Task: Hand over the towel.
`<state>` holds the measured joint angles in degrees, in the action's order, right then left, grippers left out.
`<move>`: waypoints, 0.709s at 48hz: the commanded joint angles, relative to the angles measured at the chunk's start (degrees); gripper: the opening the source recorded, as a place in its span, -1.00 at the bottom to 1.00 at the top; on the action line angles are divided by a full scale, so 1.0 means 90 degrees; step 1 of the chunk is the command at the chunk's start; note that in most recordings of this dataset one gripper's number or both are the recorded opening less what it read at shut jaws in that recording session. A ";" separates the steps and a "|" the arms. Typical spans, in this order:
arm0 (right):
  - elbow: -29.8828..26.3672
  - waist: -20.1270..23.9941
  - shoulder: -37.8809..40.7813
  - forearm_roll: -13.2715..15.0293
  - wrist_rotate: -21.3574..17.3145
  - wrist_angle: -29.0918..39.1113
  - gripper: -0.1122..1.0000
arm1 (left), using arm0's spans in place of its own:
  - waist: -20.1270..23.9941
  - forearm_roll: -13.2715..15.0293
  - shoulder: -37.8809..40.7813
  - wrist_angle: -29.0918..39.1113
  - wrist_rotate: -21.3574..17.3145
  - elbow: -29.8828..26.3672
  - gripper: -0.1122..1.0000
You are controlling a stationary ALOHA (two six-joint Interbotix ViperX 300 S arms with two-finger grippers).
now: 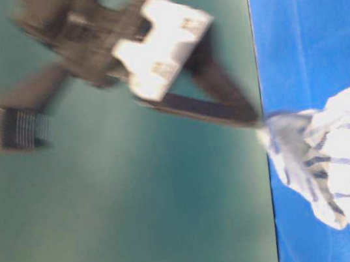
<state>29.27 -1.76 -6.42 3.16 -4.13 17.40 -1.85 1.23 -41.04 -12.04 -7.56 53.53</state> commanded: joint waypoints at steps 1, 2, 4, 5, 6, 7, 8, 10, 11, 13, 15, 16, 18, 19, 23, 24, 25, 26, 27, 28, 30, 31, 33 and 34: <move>0.0029 0.0010 -0.0693 0.0127 0.0000 -0.0156 0.43 | 0.0010 0.0010 -0.0010 -0.0068 0.0010 -0.0137 0.88; 0.0068 0.0010 -0.0801 0.0156 0.0000 -0.0205 0.43 | 0.0000 0.0010 -0.0010 -0.0068 0.0010 -0.0137 0.88; 0.0146 0.0010 -0.1025 0.0195 0.0000 -0.0312 0.43 | 0.0010 0.0010 -0.0010 -0.0068 0.0010 -0.0137 0.88; 0.0205 0.0010 -0.1123 0.0225 -0.0010 -0.0381 0.43 | 0.0000 0.0010 0.0000 -0.0068 0.0010 -0.0137 0.88; 0.0254 0.0010 -0.1230 0.0244 0.0000 -0.0449 0.43 | 0.0000 0.0010 -0.0010 -0.0068 0.0010 -0.0137 0.88; 0.0332 0.0010 -0.1387 0.0273 0.0000 -0.0557 0.43 | 0.0010 0.0010 -0.0010 -0.0068 0.0010 -0.0137 0.88; 0.0381 0.0010 -0.1494 0.0293 0.0000 -0.0635 0.43 | 0.0010 0.0010 -0.0010 -0.0068 0.0010 -0.0137 0.88; 0.0508 0.0010 -0.1680 0.0313 0.0000 -0.0791 0.43 | 0.0000 0.0010 -0.0010 -0.0068 0.0010 -0.0137 0.88; 0.0576 0.0010 -0.1777 0.0322 0.0000 -0.0879 0.43 | 0.0000 0.0010 -0.0010 -0.0068 0.0010 -0.0137 0.88; 0.0742 0.0010 -0.2012 0.0332 0.0000 -0.1074 0.43 | 0.0000 0.0020 -0.0010 -0.0068 0.0010 -0.0137 0.88; 0.0859 0.0010 -0.2178 0.0332 0.0000 -0.1230 0.43 | 0.0010 0.0020 -0.0010 -0.0068 0.0010 -0.0137 0.88; 0.0928 0.0010 -0.2256 0.0332 0.0000 -0.1309 0.43 | 0.0010 0.0020 -0.0010 -0.0068 0.0010 -0.0137 0.88; 0.1035 0.0010 -0.2363 0.0332 0.0000 -0.1484 0.43 | 0.0010 0.0020 0.0000 -0.0068 0.0010 -0.0137 0.88; 0.1084 0.0010 -0.2412 0.0332 0.0000 -0.1563 0.43 | 0.0010 0.0020 -0.0010 -0.0068 0.0010 -0.0137 0.88; 0.1191 0.0010 -0.2490 0.0332 0.0029 -0.1816 0.43 | 0.0000 0.0029 0.0000 -0.0078 0.0010 -0.0137 0.88; 0.1191 0.0010 -0.2490 0.0332 0.0029 -0.1846 0.43 | 0.0000 0.0029 0.0000 -0.0068 0.0010 -0.0137 0.88; 0.1191 0.0010 -0.2480 0.0332 0.0029 -0.1846 0.42 | 0.0000 0.0020 0.0000 -0.0078 0.0010 -0.0137 0.88; 0.1191 0.0010 -0.2471 0.0332 0.0029 -0.1846 0.42 | 0.0000 0.0029 0.0000 -0.0078 0.0010 -0.0137 0.88; 0.1201 0.0010 -0.2461 0.0342 0.0029 -0.1836 0.42 | 0.0010 0.0029 0.0000 -0.0078 0.0010 -0.0137 0.88; 0.1201 0.0010 -0.2461 0.0332 0.0029 -0.1826 0.42 | 0.0010 0.0029 0.0000 -0.0078 0.0020 -0.0137 0.88; 0.1221 0.0010 -0.2471 0.0332 0.0029 -0.1787 0.42 | 0.0010 0.0029 -0.0039 -0.0049 0.0039 -0.0127 0.88; 0.1230 0.0010 -0.2490 0.0332 0.0029 -0.1768 0.42 | 0.0000 0.0029 -0.0059 -0.0029 0.0068 -0.0127 0.88; 0.1260 0.0000 -0.2539 0.0332 0.0029 -0.1689 0.42 | 0.0000 0.0029 -0.0156 0.0020 0.0127 -0.0098 0.88; 0.1289 0.0010 -0.2598 0.0332 0.0029 -0.1650 0.42 | 0.0000 0.0029 -0.0205 0.0059 0.0156 -0.0088 0.88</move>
<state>41.13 -1.76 -28.30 6.15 -3.96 2.02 -1.76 1.32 -41.57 -11.87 -6.50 53.61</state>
